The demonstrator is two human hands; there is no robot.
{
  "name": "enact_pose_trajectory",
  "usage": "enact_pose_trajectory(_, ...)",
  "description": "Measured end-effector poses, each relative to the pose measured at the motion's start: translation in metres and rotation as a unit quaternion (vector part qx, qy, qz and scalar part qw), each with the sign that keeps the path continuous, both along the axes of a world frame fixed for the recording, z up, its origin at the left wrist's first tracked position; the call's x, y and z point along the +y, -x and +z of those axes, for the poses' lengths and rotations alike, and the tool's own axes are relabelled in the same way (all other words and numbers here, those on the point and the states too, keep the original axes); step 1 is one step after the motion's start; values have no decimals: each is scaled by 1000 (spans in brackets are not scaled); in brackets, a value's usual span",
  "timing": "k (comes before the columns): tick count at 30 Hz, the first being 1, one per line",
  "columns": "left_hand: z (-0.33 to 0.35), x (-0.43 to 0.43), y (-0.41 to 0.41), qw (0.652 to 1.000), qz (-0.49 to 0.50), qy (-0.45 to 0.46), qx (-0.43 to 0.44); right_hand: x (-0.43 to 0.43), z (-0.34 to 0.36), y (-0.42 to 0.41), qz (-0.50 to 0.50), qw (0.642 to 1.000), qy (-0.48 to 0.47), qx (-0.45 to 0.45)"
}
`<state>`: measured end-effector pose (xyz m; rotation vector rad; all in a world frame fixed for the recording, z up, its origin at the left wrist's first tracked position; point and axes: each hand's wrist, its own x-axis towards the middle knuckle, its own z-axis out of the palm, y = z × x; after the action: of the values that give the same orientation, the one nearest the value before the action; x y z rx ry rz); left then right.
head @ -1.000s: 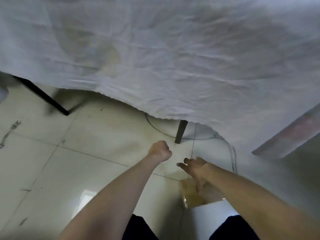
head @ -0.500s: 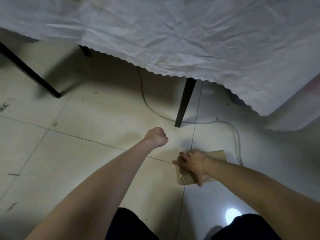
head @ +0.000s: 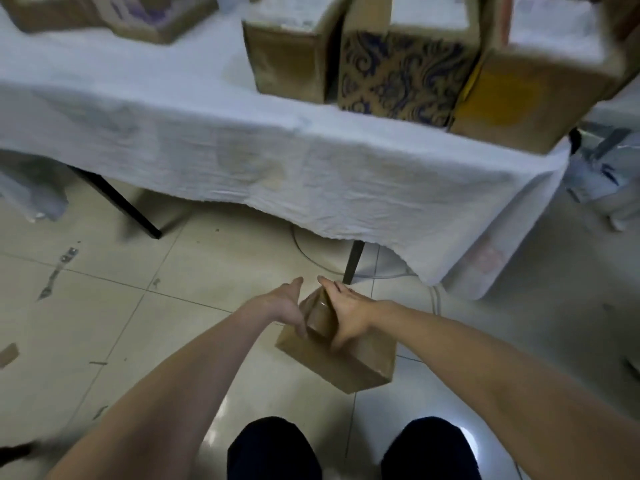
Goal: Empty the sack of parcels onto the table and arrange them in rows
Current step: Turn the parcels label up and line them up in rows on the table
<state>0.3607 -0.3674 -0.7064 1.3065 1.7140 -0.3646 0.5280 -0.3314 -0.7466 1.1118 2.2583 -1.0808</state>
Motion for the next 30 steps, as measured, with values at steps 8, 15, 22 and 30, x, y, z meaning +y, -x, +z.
enact_pose_trajectory(8,207,-19,25,992,-21,62,-112,-8,214,33,-39,995,78,57)
enact_pose_trajectory(15,376,-7,60,941,108,104,-305,17,397,46,-115,965,211,110)
enact_pose_trajectory(22,508,27,70,872,250,-45,-418,61,549,42,-257,900,210,283)
enact_pose_trajectory(30,556,86,71,850,325,-376,-173,92,591,53,-440,845,-170,254)
